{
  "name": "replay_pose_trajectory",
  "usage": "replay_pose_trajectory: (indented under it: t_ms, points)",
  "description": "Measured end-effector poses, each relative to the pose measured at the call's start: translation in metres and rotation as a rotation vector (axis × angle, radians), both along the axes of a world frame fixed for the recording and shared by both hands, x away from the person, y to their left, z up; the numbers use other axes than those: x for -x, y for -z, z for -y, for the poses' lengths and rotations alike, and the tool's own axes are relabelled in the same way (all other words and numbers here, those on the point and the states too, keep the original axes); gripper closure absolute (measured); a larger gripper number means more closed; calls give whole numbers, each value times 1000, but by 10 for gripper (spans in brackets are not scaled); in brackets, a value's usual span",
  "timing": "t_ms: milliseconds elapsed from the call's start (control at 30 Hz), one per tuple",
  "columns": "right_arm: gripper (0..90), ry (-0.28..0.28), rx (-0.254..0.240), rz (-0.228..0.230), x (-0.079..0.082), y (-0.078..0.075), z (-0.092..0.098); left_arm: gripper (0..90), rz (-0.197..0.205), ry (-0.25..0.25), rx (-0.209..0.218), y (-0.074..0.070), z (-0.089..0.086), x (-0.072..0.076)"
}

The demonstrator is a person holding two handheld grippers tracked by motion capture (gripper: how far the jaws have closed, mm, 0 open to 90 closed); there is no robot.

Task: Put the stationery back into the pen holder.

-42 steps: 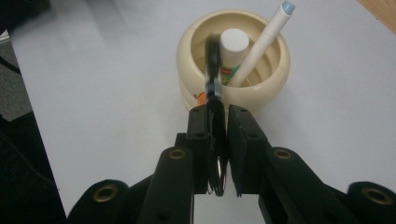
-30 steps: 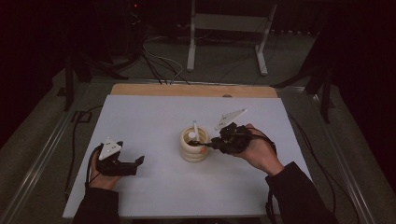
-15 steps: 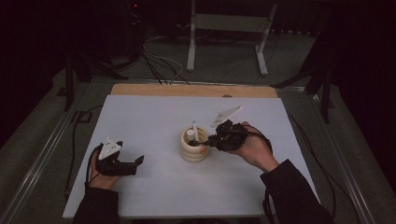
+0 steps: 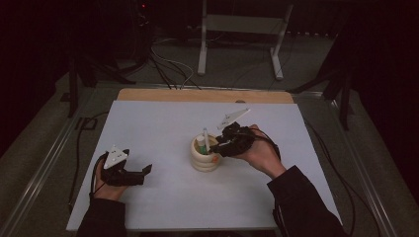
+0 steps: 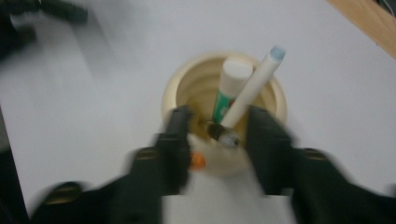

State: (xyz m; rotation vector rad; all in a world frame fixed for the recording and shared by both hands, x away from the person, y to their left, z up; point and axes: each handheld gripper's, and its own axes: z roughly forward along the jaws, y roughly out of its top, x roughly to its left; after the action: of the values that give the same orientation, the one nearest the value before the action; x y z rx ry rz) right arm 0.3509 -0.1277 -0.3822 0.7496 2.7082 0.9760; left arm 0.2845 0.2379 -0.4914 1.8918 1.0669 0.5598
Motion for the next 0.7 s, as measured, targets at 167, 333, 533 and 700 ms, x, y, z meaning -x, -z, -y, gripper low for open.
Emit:
replay_pose_trajectory:
  t_ms: [167, 333, 533, 700]
  points:
    - [261, 80, -78, 24, -4, 4, 9, 1, 5, -11, 7, -1, -3, 1]
    - [146, 137, -117, 62, -5, 5, 23, 1, 10, -26, 11, -2, -5, 1]
    - [84, 193, -162, 119, -2, 6, 41, 1, 20, -49, 17, -3, -9, 1]
    - [53, 246, -198, 144, -1, 11, 59, 1, 30, -68, 28, -6, -14, 2]
